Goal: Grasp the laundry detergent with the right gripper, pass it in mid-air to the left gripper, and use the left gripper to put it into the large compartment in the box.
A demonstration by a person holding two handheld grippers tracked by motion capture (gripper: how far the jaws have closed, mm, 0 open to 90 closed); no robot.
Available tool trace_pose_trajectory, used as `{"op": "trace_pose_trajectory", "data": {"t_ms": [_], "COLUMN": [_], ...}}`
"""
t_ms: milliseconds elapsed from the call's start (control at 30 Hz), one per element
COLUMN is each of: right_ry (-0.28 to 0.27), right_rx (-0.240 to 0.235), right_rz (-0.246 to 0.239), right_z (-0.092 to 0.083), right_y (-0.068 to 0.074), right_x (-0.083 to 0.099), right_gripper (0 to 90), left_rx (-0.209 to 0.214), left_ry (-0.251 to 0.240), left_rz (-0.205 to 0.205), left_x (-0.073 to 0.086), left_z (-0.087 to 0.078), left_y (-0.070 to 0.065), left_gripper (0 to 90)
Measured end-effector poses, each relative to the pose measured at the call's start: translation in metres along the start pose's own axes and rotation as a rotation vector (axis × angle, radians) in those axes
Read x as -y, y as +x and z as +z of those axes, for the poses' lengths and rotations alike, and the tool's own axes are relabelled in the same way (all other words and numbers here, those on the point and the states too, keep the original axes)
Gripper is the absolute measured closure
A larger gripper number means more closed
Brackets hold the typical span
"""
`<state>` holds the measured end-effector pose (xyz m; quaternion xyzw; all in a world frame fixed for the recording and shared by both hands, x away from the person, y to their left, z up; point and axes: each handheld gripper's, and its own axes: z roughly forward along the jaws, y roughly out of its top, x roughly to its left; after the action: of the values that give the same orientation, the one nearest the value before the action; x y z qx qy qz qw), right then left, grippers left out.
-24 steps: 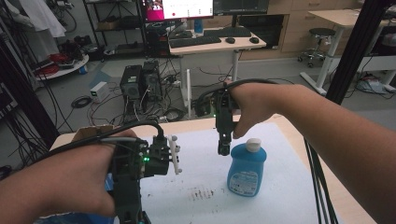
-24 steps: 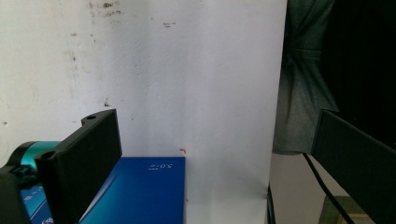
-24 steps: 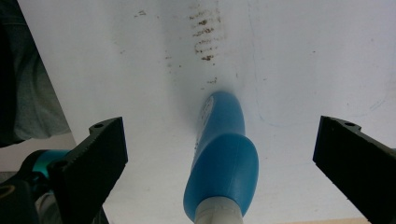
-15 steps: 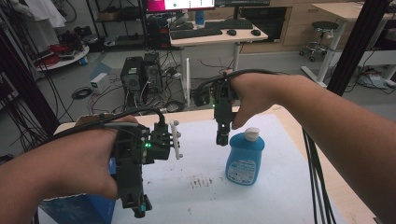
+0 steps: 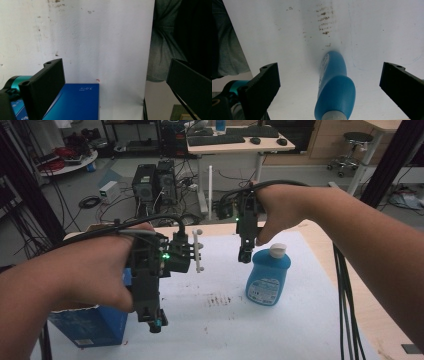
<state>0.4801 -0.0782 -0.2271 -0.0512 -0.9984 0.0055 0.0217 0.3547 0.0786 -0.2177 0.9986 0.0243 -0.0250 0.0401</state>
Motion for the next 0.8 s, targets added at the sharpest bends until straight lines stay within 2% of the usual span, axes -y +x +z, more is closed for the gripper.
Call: {"op": "trace_pose_trajectory", "data": {"t_ms": [167,433,467,633,700,800], "right_ry": [0.003,-0.009,-0.019,-0.102,-0.152,-0.231], "right_rx": [-0.004,0.001,0.002,0.000,-0.001,0.023], "right_rz": [-0.004,0.003,0.005,0.053,0.088,0.145], "right_z": [0.002,-0.001,-0.002,-0.005,-0.007,-0.011], "right_y": [-0.004,-0.003,-0.003,-0.011,-0.015,-0.022], "right_x": [0.001,0.003,0.004,0.007,0.010,0.017], "right_gripper": [2.1,2.1,2.1,2.1,2.1,2.1], "left_rx": [-0.006,-0.003,-0.009,-0.012,-0.009,-0.013], "left_ry": [-0.004,0.002,0.001,-0.001,-0.003,-0.002], "left_rz": [0.000,-0.002,0.010,0.016,0.016,0.007], "left_x": [0.000,-0.002,-0.002,-0.001,-0.001,0.000], "left_z": [0.000,0.000,0.000,0.000,0.000,0.000], "left_y": [0.001,-0.002,-0.003,-0.004,-0.004,-0.004], "left_gripper": [1.7,1.7,1.7,1.7,1.7,1.7]}}
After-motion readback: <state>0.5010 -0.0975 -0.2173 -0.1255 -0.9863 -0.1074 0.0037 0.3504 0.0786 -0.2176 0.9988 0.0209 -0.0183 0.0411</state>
